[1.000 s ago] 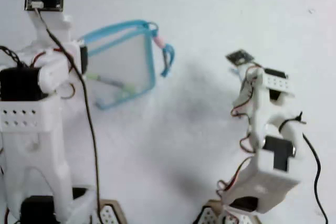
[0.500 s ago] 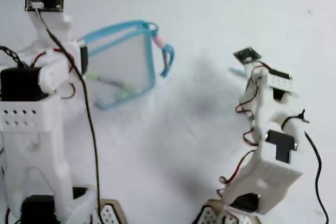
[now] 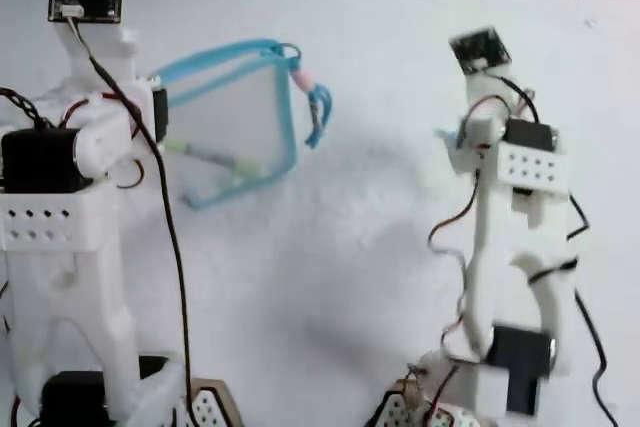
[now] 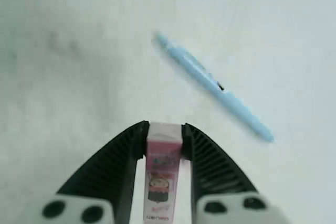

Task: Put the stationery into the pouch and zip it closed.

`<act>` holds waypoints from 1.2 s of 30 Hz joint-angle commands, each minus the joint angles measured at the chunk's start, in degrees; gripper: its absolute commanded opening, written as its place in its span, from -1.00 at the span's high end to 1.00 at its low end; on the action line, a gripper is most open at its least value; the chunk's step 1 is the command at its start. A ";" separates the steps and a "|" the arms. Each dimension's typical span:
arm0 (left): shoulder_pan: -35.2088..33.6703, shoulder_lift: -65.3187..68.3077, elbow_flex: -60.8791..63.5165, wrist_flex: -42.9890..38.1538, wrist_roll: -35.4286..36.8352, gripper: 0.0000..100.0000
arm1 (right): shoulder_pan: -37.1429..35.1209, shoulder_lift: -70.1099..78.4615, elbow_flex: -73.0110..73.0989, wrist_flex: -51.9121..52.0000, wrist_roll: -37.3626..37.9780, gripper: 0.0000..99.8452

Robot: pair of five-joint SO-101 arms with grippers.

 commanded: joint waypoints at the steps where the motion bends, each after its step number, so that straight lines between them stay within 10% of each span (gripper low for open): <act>1: 0.22 0.48 0.18 0.53 -0.18 0.95 | -7.43 -12.35 -0.62 -0.13 -7.03 0.97; 16: 0.22 0.48 0.18 0.53 -0.18 0.95 | -39.25 -32.04 -0.44 -29.23 -25.58 0.97; 36: 0.13 0.48 0.18 0.53 -0.18 0.95 | -47.87 -10.95 -5.89 -42.51 -28.66 0.97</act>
